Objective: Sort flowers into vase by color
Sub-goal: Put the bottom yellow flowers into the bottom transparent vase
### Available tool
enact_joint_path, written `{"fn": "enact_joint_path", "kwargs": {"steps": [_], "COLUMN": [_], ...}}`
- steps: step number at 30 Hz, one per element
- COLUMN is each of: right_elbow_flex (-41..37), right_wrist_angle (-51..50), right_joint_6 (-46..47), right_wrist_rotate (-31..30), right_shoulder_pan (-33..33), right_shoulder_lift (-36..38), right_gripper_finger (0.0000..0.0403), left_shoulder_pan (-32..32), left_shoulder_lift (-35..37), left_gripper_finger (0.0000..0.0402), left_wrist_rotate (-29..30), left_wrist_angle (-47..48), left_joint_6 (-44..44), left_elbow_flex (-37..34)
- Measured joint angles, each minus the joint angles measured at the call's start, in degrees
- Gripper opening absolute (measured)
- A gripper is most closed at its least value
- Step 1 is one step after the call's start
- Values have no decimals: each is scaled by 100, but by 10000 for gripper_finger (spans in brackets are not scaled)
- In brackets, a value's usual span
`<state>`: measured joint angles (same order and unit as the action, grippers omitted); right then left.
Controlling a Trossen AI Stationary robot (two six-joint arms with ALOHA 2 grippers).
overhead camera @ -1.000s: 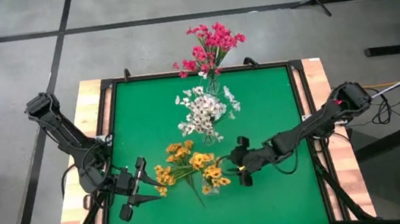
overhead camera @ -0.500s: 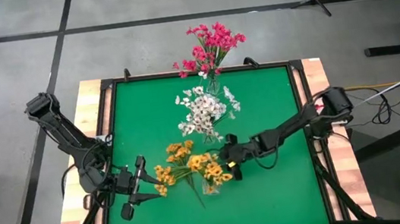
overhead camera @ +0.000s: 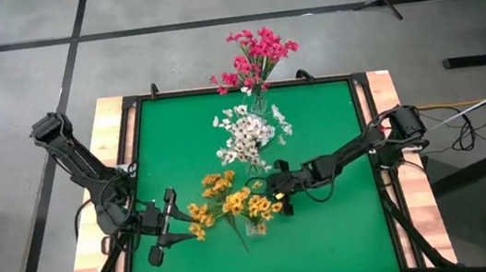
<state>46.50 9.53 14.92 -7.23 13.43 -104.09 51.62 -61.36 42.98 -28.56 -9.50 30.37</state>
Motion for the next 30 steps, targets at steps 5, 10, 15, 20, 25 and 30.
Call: {"fn": "enact_joint_path", "kwargs": {"steps": [5,10,15,20,25,30], "right_elbow_flex": [0,2,55,68,68,70], "right_wrist_angle": [-8,-53,-187,-618,-1153,-1777], "right_joint_6": [98,189,327,627,873,1098], "right_wrist_rotate": [-99,-267,-300,-416,-794,-1167], "right_shoulder_pan": [4,11,11,13,174,447], "right_shoulder_lift": [7,46,168,497,961,1538], "right_gripper_finger": [17,5,3,1,1,1], "left_shoulder_pan": [0,0,2,4,4,4], "left_shoulder_lift": [0,0,0,0,0,0], "left_gripper_finger": [159,159,159,159,159,159], "left_wrist_rotate": [0,0,2,2,0,0], "left_wrist_angle": [0,0,2,24,30,46], "left_joint_6": [-41,-66,-66,-87,-87,-102], "left_elbow_flex": [0,0,0,2,2,2]}}
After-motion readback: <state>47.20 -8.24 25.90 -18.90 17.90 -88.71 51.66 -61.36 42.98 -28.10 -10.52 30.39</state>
